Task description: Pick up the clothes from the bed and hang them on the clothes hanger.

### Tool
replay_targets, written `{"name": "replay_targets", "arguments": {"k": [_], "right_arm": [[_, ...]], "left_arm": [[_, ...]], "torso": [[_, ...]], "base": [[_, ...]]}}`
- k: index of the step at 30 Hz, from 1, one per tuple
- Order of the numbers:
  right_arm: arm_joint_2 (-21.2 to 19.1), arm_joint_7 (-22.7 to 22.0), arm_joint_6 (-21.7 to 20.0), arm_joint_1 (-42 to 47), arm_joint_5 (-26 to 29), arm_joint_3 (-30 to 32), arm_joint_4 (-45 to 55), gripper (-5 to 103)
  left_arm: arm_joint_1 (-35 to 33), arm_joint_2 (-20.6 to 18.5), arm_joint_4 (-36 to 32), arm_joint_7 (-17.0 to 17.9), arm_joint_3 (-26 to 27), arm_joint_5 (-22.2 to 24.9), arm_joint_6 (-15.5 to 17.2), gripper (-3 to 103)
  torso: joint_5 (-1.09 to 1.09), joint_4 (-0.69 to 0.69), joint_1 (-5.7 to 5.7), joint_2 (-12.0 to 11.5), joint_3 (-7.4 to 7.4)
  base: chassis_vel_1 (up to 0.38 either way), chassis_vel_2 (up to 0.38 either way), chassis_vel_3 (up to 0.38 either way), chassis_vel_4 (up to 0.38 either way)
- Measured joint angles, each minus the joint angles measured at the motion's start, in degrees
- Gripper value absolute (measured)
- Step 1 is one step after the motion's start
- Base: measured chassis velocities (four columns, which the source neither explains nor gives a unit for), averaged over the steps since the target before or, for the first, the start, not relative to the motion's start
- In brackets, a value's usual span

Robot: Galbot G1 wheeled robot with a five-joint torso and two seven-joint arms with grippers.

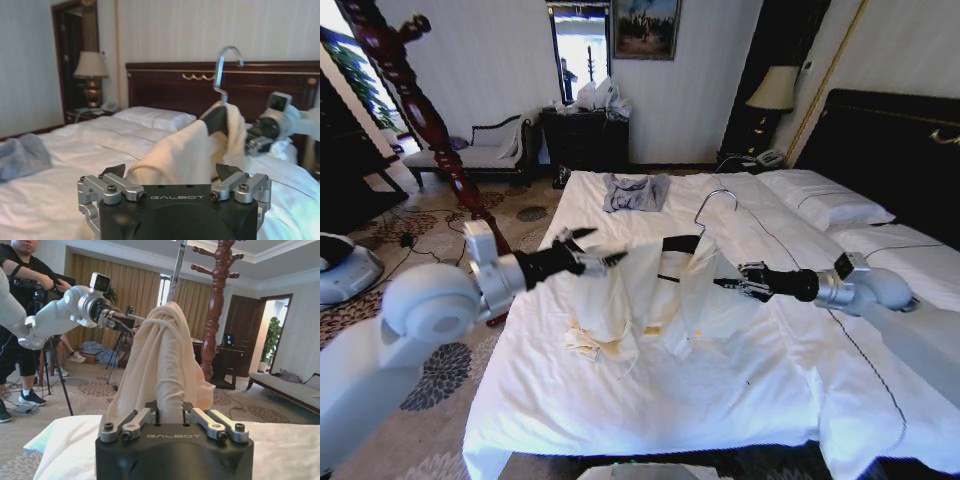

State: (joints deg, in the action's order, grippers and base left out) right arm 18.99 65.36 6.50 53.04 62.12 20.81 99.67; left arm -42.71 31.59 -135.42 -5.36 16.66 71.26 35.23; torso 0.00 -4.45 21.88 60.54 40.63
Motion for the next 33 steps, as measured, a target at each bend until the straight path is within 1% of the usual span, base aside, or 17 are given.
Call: {"name": "replay_targets", "arguments": {"k": [3,5,7,9,10,11,14,15,17,18,19,20,23,27,29,31,33], "right_arm": [[-0.2,0.6,0.0,-0.2,0.0,0.0,0.4,19],[-0.3,0.8,0.0,-0.2,0.0,0.1,0.6,19],[-0.5,1.0,0.2,-0.1,-0.4,0.3,1.2,19],[-0.6,1.0,0.2,-0.1,-0.5,0.4,1.4,19],[-0.7,1.0,0.3,0.0,-0.5,0.5,1.5,19],[-0.7,1.0,0.3,0.0,-0.5,0.5,1.6,19],[-1.0,1.0,0.7,0.1,-0.5,0.8,2.0,19],[-1.0,1.0,0.7,0.1,-0.5,0.8,2.0,19],[-1.2,0.8,1.1,0.1,-0.2,1.0,2.2,19],[-1.3,0.7,1.2,0.2,0.0,1.1,2.2,19],[-1.3,0.7,1.2,0.2,0.0,1.1,2.2,19],[-1.5,0.7,1.4,0.2,0.4,1.2,2.2,19],[-1.8,0.6,1.6,0.2,1.0,1.4,2.5,19],[-2.4,0.2,2.2,0.1,3.2,1.6,3.4,21],[-2.6,0.1,2.3,0.1,3.5,1.7,3.4,21],[-2.7,-0.1,2.7,0.0,4.1,1.7,3.9,21],[-2.8,-0.6,3.0,0.0,4.2,1.6,3.9,22]], "left_arm": [[0.2,-0.2,-0.5,-0.2,-2.0,0.3,0.2,100],[0.3,-0.2,-0.6,-0.2,-2.4,0.3,0.2,100],[0.2,-0.4,-1.2,-0.1,-2.8,1.7,0.6,100],[0.2,-0.4,-1.4,0.1,-2.9,2.2,0.6,102],[0.1,-0.4,-1.6,0.4,-2.9,2.6,0.6,98],[0.0,-0.4,-1.7,0.6,-3.0,2.9,0.6,98],[-1.0,-0.4,-2.2,0.9,-3.0,3.6,0.6,82],[-1.0,-0.4,-2.2,0.9,-3.0,3.6,0.6,82],[-1.7,-0.3,-2.4,1.2,-2.8,3.8,0.6,72],[-2.0,-0.3,-2.4,1.3,-2.8,4.0,0.7,70],[-2.0,-0.3,-2.4,1.3,-2.8,4.0,0.7,70],[-2.2,-0.3,-2.5,1.3,-2.7,4.2,0.8,66],[-2.3,-0.3,-2.5,1.3,-2.7,4.3,0.9,63],[-2.0,0.3,-2.6,1.3,-3.8,4.7,1.2,49],[-1.8,0.4,-2.6,1.3,-4.0,4.7,1.2,49],[-1.4,0.9,-2.7,0.9,-4.7,5.0,0.9,42],[-1.2,1.0,-2.7,0.6,-4.8,5.1,0.9,31]], "torso": [[0.00,0.00,0.00,0.0,0.00],[0.00,0.00,0.00,0.0,0.00],[0.00,0.00,0.00,0.0,0.00],[0.00,0.00,0.00,0.0,0.00],[0.00,0.00,0.00,0.0,0.00],[0.00,0.00,0.00,0.0,0.00],[0.00,0.00,0.00,0.0,0.00],[0.00,0.00,0.00,0.0,0.00],[-0.01,0.00,0.00,0.0,0.00],[-0.01,0.00,0.00,0.0,0.00],[-0.01,0.00,0.00,0.0,0.00],[-0.01,0.00,0.00,0.0,0.00],[0.00,0.00,0.00,0.0,0.00],[-0.01,0.00,0.00,0.0,0.00],[-0.01,0.00,0.00,0.0,0.00],[-0.01,0.00,0.00,0.0,0.00],[0.00,0.00,0.00,0.0,0.00]], "base": [[0.000,0.000,0.000,0.000],[0.000,0.000,0.000,0.000],[0.000,0.000,0.000,0.000],[0.000,0.000,0.000,0.000],[0.000,0.000,0.000,0.000],[0.000,0.000,0.000,0.000],[0.000,0.000,0.000,0.000],[0.000,0.000,0.000,0.000],[0.000,0.000,0.000,0.000],[0.000,0.000,0.000,0.000],[0.000,0.000,0.000,0.000],[0.000,0.000,0.000,0.000],[0.000,0.000,0.000,0.000],[0.000,0.000,0.000,0.000],[0.000,0.000,0.000,0.000],[0.000,0.000,0.000,0.000],[0.000,0.000,0.000,0.000]]}}
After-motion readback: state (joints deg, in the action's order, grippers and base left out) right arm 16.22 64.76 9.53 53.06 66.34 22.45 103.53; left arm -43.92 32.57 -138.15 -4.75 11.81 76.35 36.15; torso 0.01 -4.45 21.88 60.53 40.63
